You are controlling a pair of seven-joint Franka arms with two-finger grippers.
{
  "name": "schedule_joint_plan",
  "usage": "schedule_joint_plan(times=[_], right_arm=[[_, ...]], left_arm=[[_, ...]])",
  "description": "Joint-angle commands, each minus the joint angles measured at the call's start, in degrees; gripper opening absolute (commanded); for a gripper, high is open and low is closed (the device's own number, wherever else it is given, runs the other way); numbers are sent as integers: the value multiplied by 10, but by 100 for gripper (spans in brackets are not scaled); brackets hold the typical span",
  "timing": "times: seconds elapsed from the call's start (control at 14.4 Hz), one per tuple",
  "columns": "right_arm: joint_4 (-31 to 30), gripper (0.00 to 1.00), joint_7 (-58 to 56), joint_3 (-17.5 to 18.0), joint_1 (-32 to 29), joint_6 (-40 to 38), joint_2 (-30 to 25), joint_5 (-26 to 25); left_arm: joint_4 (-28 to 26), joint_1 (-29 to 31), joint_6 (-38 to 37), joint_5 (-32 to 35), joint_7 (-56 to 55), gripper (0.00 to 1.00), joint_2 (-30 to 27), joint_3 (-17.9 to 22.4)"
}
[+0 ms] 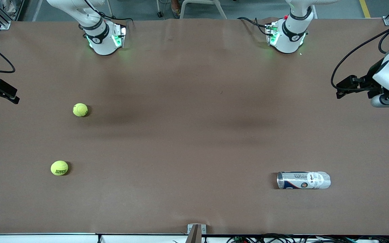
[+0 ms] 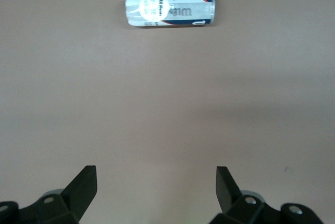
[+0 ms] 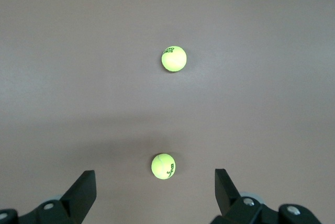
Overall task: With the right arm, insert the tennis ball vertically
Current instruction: 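Move the left gripper toward the clear Wilson ball can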
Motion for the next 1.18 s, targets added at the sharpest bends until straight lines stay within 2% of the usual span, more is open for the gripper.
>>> schedule_joint_plan(times=[0.0,0.28,0.62,0.97,1.11], right_arm=[[1,100,2,5,-2,1,-1,-9],[1,100,3,4,-6,1,-1,-5],[1,100,4,4,-7,1,3,-3],[4,100,4,4,8,4,3,-1],[15,100,3,5,14,2,4,-2]], left_arm=[[8,0,19,8,108,100,21,-2],[8,-17,22,11,192,100,66,-1],[8,-67,61,86,269,100,125,-9],[14,-136,127,227,304,100,202,-9],[16,-139,161,276,325,100,228,-9]])
